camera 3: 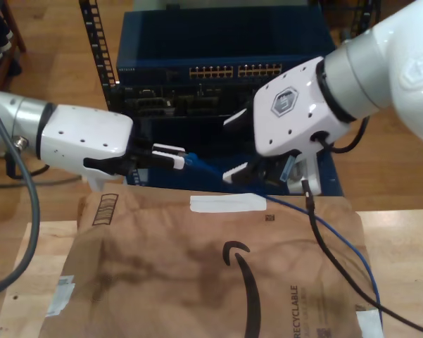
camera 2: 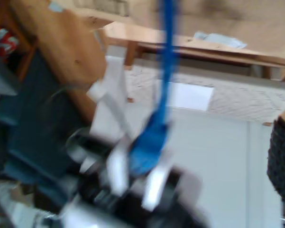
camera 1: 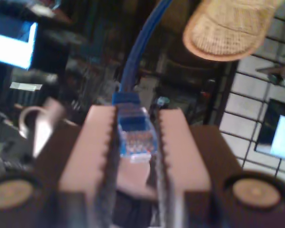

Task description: Grab the cable and plug it in

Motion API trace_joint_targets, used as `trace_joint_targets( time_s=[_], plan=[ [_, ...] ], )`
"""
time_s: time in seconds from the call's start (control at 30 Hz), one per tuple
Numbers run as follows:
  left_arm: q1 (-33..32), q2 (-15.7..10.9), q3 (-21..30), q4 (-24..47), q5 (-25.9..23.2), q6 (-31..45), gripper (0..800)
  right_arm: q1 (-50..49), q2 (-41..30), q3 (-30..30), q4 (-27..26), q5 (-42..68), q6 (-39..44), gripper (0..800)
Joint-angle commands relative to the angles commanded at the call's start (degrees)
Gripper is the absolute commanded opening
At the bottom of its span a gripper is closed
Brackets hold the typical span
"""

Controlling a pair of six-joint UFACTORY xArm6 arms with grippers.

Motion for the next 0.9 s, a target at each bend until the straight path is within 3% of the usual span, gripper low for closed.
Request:
trace_joint_targets(
  time_s=[0.1, 0.2, 0.3, 0.57, 0.9],
  plan=[
    [1.49, 1.93, -0.88, -0.18, 1.93, -0.09, 3, 0.18, -2.37, 0.00, 0.26, -3.16, -4.40, 759],
    [1.76, 5.10, -2.02, -0.18, 5.98, -2.81, 3, 0.26, -4.31, 1.58, 0.09, -3.34, -4.92, 788],
    [2.46, 7.74, -3.43, -0.44, 7.03, -5.27, 3, 0.35, -5.98, 3.69, 0.00, -3.43, -5.01, 789],
    [2.37, 12.40, -5.27, -5.10, 12.75, -11.69, 2, 2.73, -10.02, 7.21, 0.35, -3.87, -8.62, 788],
    [2.37, 16.26, -5.45, -7.38, 18.55, -13.63, 2, 11.96, -10.20, 11.96, 0.79, -18.02, -12.40, 774]
  ],
)
